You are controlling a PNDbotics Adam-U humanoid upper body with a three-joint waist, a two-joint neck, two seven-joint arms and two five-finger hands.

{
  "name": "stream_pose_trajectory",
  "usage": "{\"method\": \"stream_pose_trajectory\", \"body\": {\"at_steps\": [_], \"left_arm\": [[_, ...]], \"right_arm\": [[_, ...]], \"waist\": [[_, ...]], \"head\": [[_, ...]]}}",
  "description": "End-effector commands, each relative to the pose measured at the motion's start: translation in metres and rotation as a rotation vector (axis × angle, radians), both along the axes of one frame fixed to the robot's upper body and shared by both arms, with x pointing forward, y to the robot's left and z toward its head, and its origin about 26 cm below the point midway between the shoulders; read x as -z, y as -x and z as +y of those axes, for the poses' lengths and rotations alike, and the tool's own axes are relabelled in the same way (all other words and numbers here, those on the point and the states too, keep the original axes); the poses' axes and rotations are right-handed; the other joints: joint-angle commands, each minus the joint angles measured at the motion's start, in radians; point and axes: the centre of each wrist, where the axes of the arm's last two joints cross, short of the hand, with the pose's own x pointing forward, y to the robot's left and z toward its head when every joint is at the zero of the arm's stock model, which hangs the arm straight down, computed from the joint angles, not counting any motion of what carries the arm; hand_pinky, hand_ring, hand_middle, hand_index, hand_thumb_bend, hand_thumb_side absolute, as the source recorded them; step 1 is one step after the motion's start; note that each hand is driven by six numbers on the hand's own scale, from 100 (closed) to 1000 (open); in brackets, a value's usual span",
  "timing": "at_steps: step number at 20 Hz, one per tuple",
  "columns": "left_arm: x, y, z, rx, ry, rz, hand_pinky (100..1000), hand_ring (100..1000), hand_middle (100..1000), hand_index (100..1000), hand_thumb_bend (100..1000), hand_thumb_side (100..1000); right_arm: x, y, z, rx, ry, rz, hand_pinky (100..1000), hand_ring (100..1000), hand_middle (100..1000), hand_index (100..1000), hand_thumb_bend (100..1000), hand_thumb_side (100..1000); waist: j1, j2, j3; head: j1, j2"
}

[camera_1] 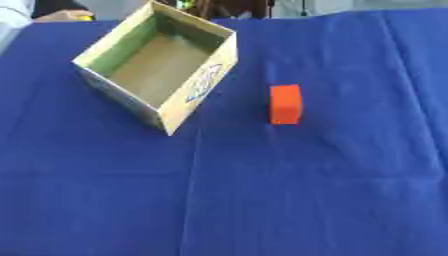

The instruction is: Pick up objects on the table and place them in the box.

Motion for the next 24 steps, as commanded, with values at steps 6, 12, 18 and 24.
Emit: {"method": "stream_pose_trajectory", "body": {"at_steps": [6, 12, 18, 24], "left_arm": [[-0.0084, 0.0036, 0.0040, -0.015, -0.011, -0.031, 494, 652, 649, 814, 100, 973], [-0.0086, 0.0036, 0.0039, -0.015, -0.011, -0.032, 494, 652, 649, 814, 100, 973], [-0.0092, 0.0034, 0.0037, -0.014, -0.011, -0.034, 494, 652, 649, 814, 100, 973], [-0.0096, 0.0033, 0.0034, -0.012, -0.011, -0.036, 494, 652, 649, 814, 100, 973]], "right_arm": [[-0.0087, 0.0038, -0.0019, 0.004, 0.015, -0.025, 660, 736, 672, 802, 100, 1000], [-0.0086, 0.0038, -0.0019, 0.003, 0.016, -0.025, 660, 736, 672, 802, 100, 1000], [-0.0085, 0.0038, -0.0017, 0.003, 0.017, -0.023, 660, 737, 672, 802, 100, 1000], [-0.0103, 0.0036, -0.0012, 0.000, 0.029, -0.024, 662, 738, 674, 802, 100, 977]], "waist": [[-0.006, -0.020, -0.001], [-0.007, -0.018, -0.001], [-0.008, -0.016, 0.001], [-0.009, -0.016, 0.002]], "head": [[0.003, -0.015], [0.004, -0.016], [0.003, -0.004], [0.005, 0.013]]}}
